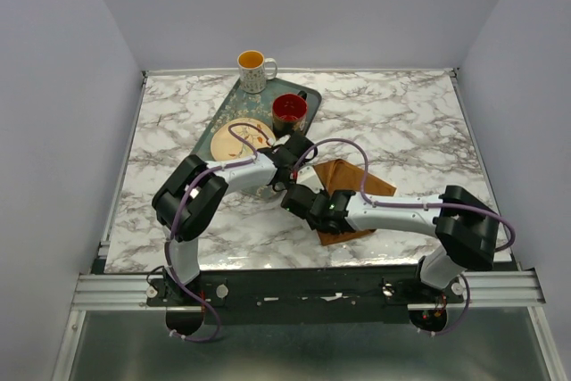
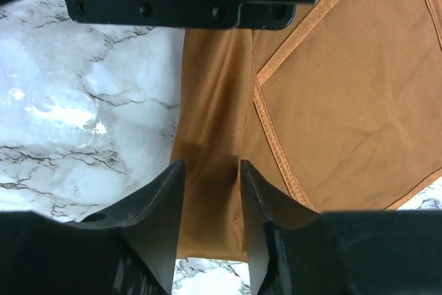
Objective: Fold the napkin, place the utensils inside, and roll it up
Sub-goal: Roll the napkin with the utensil
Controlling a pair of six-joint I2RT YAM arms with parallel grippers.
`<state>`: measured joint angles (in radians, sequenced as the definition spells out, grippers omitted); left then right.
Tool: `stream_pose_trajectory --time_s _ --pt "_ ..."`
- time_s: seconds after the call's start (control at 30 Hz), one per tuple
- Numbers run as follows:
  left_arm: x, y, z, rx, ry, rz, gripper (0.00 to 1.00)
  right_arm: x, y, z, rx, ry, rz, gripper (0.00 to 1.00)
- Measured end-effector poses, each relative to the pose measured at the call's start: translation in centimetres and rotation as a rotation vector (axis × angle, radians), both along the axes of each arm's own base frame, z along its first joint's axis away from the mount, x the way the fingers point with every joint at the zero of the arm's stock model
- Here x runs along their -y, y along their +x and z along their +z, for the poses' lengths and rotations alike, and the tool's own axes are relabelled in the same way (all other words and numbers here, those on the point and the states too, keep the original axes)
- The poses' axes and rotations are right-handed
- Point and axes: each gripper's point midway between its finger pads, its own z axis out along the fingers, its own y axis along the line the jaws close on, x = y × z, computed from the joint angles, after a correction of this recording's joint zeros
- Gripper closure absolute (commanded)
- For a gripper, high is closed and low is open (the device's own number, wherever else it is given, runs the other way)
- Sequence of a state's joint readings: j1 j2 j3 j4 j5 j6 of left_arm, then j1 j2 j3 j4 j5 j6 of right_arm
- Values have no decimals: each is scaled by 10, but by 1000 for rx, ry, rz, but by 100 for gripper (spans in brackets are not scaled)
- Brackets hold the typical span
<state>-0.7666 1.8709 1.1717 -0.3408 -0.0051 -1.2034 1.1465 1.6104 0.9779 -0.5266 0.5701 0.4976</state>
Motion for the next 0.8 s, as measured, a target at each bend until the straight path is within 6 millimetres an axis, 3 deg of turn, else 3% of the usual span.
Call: stream_pose_trajectory --time_s 0.2,0.5,0.63,0.8 --pt "-1 0 0 -6 -5 7 100 -1 -1 -4 0 -3 2 61" --pt "2 -1 0 1 -2 0 100 -4 -10 -21 -16 28 40 82" --pt "2 -1 0 2 -4 1 100 -3 -10 -20 -11 37 36 64" --pt "2 -2 0 5 -7 0 100 16 -13 -20 -2 47 -3 62"
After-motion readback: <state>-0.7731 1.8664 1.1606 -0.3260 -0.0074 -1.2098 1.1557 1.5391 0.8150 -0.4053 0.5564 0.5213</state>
